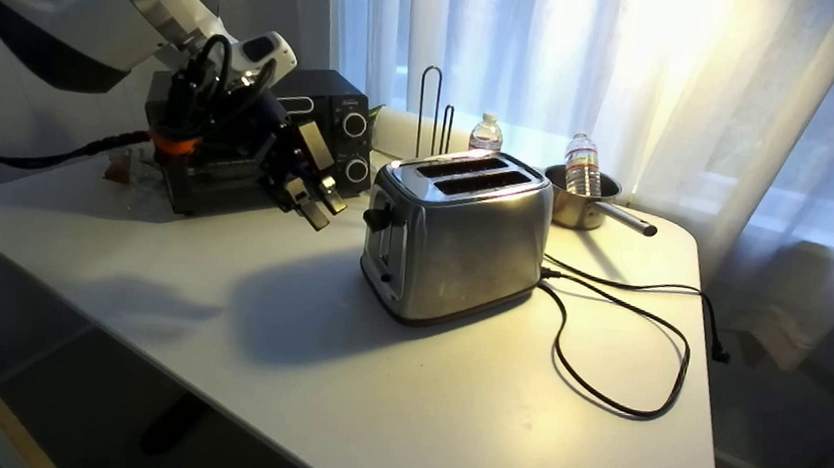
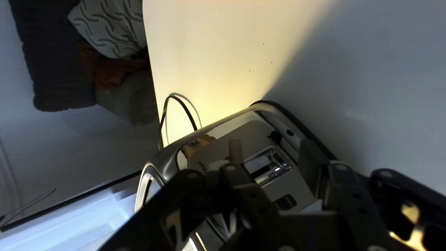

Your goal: Lift the toaster lever

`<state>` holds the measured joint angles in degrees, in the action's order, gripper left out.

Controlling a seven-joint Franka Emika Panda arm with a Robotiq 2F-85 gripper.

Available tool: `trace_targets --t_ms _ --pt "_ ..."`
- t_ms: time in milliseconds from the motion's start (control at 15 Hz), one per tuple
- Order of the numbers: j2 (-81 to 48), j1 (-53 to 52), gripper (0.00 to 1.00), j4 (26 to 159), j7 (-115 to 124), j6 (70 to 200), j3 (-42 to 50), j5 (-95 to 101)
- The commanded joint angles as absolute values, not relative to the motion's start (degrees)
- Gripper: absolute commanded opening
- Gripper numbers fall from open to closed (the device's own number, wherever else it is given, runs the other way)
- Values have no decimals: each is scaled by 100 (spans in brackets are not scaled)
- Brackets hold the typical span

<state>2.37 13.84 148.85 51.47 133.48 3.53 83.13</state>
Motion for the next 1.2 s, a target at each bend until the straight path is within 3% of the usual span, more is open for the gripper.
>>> trace_targets --t_ms 0,200,1133 --pt "-242 1037 18 14627 5610 12868 437 8827" --pt "-526 853 1 14464 5595 12517 399 8964" --pt "-1243 625 0 13846 5038 11879 378 9084"
